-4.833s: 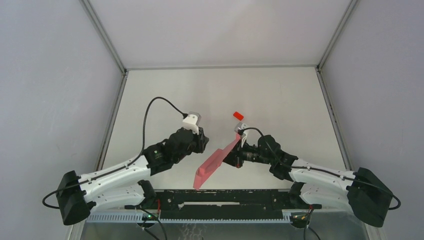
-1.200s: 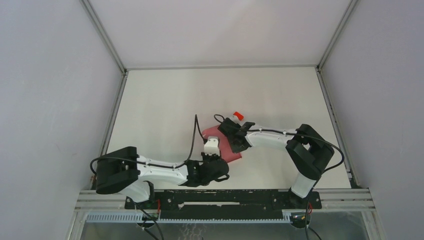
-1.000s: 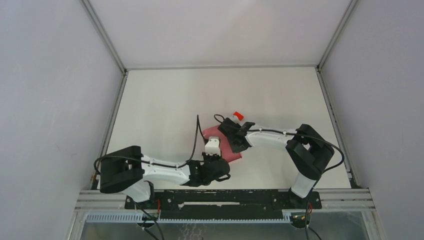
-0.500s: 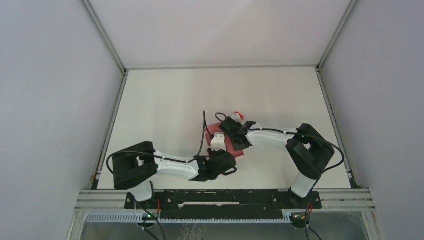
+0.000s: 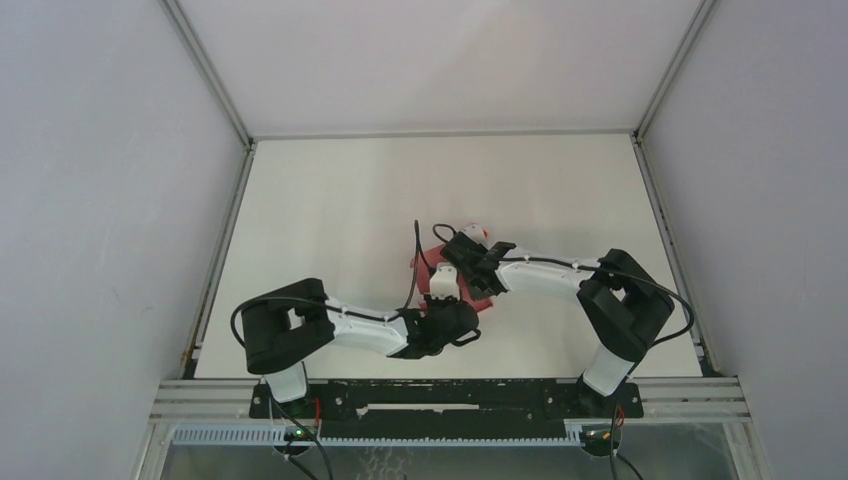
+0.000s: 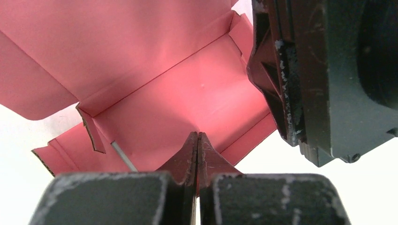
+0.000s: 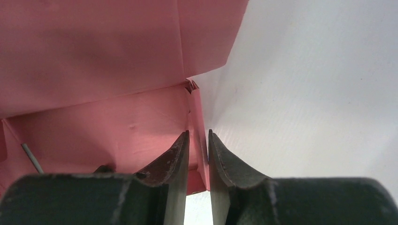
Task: Fold the paper box
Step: Fold the paper box at the center of the board.
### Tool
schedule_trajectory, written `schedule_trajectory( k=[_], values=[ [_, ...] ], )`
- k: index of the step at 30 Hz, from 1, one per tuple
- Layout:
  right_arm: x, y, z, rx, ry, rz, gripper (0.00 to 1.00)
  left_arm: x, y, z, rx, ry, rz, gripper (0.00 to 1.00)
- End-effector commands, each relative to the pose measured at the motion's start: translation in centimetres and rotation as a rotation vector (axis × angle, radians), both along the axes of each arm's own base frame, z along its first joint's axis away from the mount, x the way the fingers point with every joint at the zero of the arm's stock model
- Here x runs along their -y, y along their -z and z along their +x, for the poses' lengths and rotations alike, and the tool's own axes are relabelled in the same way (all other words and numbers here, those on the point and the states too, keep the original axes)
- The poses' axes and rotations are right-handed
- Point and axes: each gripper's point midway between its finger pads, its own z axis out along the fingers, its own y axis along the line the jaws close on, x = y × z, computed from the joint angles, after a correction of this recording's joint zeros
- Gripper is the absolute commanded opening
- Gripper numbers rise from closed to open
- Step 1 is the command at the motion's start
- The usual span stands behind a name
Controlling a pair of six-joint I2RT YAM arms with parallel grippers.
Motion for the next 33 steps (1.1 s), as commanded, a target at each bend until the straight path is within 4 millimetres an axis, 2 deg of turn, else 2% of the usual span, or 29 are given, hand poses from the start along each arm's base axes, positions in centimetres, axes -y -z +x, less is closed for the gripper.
schedule_trajectory(
  k=[1, 13, 25, 33],
  values=[
    [-0.1, -1.7, 1.3, 0.077, 0.001, 0.02, 0.3, 0.9, 0.3, 0.0, -0.019, 0.033, 0.002, 0.0],
    [1.7, -0.9, 2.2, 0.112, 0.014, -0.092, 0.24, 1.1, 0.5, -0.1, -0.027, 0.042, -0.004, 0.0],
    [1.9, 0.1, 2.8, 0.116, 0.031, -0.157, 0.24, 1.0, 0.7, -0.1, -0.034, 0.049, -0.002, 0.0],
    [2.4, 1.4, 3.2, 0.104, 0.051, -0.192, 0.26, 1.1, 0.9, -0.1, -0.038, 0.056, -0.003, 0.0]
  ],
)
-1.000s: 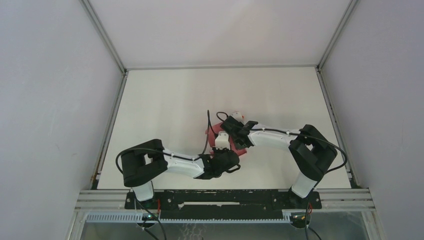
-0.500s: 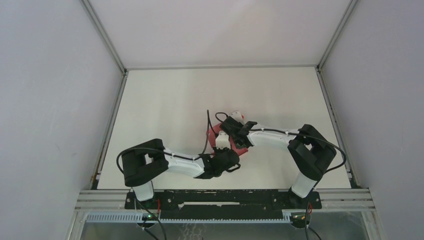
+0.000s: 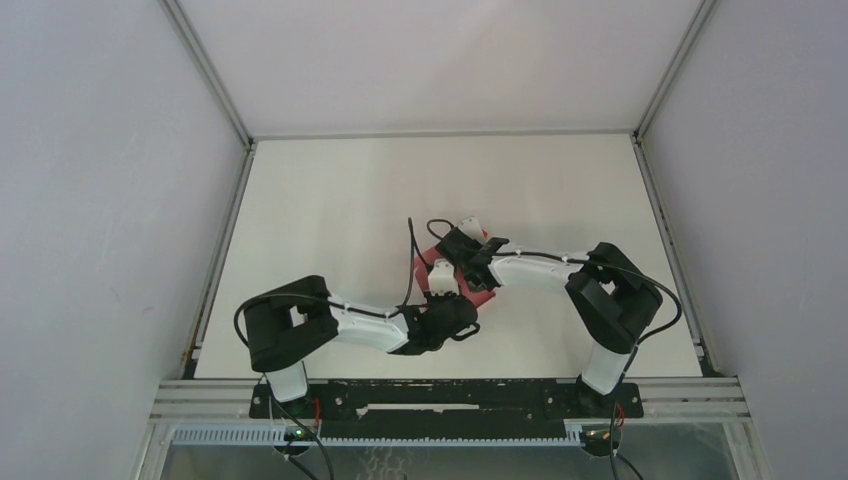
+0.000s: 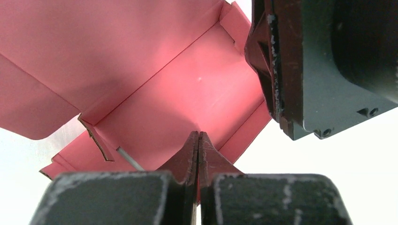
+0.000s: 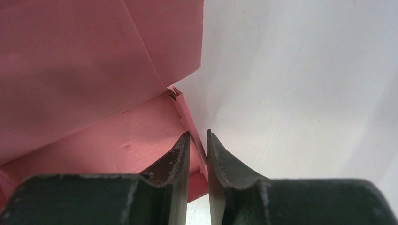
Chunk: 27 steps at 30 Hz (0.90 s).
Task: Fold the paper box
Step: Fold the paper box at the center of the board.
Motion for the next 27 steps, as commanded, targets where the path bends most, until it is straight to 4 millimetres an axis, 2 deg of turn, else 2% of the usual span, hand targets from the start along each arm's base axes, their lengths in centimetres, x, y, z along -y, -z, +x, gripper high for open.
schedule_trajectory(
  k=[1, 9, 11, 14, 19, 27],
  values=[
    [1.8, 1.4, 0.7, 0.027, 0.044, -0.105, 0.26, 0.2, 1.0, -0.9, -0.015, 0.08, 0.066, 0.0],
    [2.8, 1.7, 1.6, 0.037, 0.088, -0.163, 0.24, 0.2, 1.2, -0.9, -0.021, 0.085, 0.067, 0.0],
    [3.0, 2.0, 1.7, 0.025, 0.095, -0.162, 0.14, 0.2, 1.2, -0.9, -0.02, 0.086, 0.067, 0.0],
    [3.3, 2.4, 1.9, 0.014, 0.109, -0.161, 0.1, 0.2, 1.3, -0.9, -0.022, 0.088, 0.066, 0.0],
    [3.3, 2.7, 2.1, 0.004, 0.116, -0.16, 0.11, 0.2, 1.4, -0.9, -0.025, 0.09, 0.068, 0.0],
    [2.1, 4.3, 1.6, -0.071, 0.074, -0.075, 0.23, 0.2, 1.6, -1.0, -0.027, 0.092, 0.067, 0.0]
  ],
)
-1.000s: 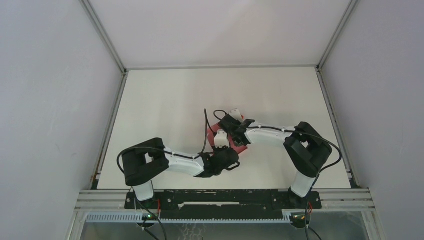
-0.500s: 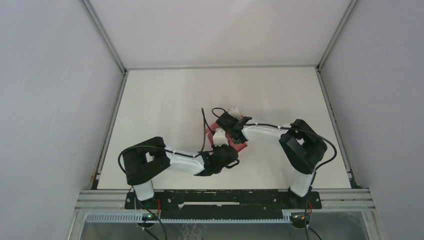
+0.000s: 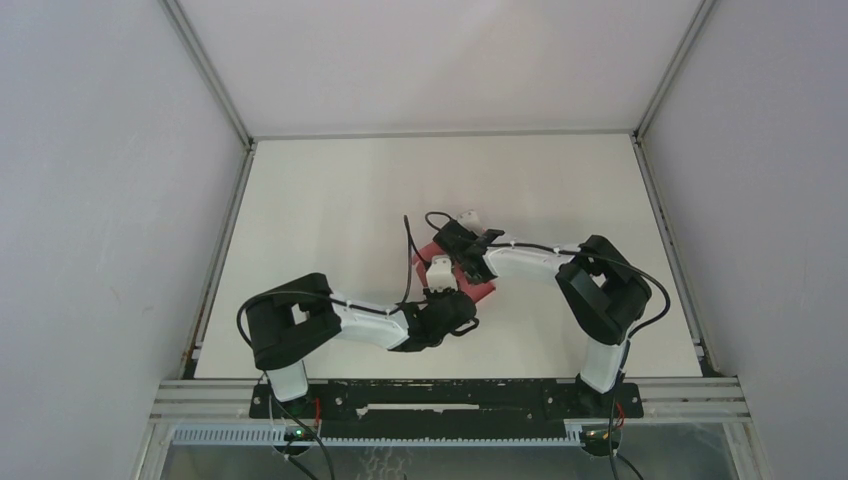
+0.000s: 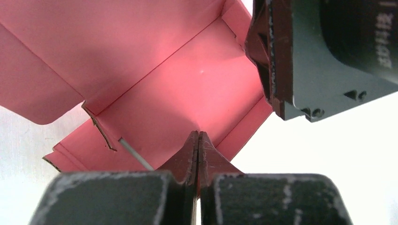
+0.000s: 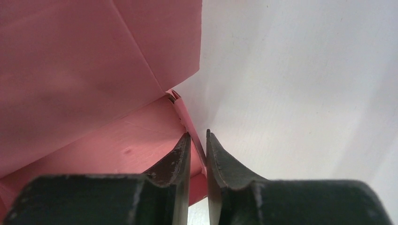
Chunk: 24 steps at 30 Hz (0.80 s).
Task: Fold the paper box
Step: Fold the paper box at the center of the board.
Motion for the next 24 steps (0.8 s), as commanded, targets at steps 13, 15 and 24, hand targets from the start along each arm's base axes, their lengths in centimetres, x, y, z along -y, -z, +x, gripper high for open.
schedule_trajectory(
  k=[13, 15, 24],
  values=[
    [2.0, 4.9, 0.1, -0.092, 0.076, 0.019, 0.23, 0.5, 1.7, -2.1, -0.03, 0.136, 0.098, 0.0],
    [2.1, 4.9, 0.3, -0.091, 0.096, 0.032, 0.16, 0.5, 1.8, -2.1, -0.033, 0.138, 0.099, 0.0],
    [2.0, 4.8, 0.5, -0.101, 0.126, 0.103, 0.18, 0.7, 2.2, -2.2, -0.038, 0.145, 0.105, 0.0]
  ],
)
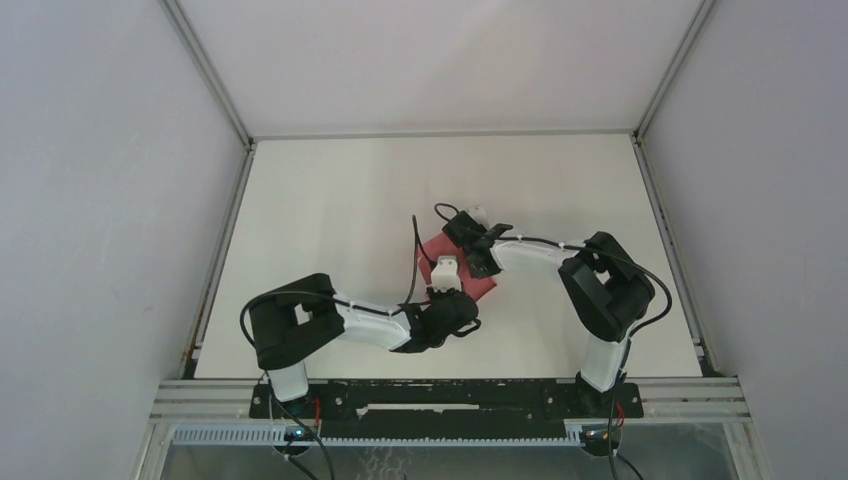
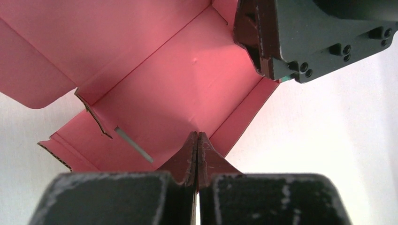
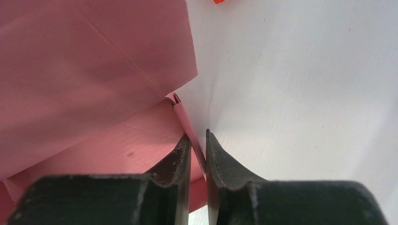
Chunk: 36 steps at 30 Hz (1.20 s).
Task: Fold the paper box
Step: Fold the paper box at the center of the board.
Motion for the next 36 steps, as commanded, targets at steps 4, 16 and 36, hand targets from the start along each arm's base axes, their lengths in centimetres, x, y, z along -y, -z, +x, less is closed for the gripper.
schedule_trajectory(
  k=[4, 16, 36],
  values=[
    [1.9, 3.8, -0.9, -0.085, 0.078, 0.039, 0.25, 0.5, 2.1, -2.1, -0.073, 0.092, 0.065, 0.0],
    [2.7, 3.4, -0.6, -0.013, 0.078, -0.19, 0.3, -1.7, 1.4, -2.0, -0.097, 0.079, 0.043, 0.01],
    [-2.2, 3.6, -7.4, -0.146, 0.123, 0.031, 0.23, -0.4, -2.6, 0.8, -0.044, 0.072, -0.03, 0.01]
  ],
)
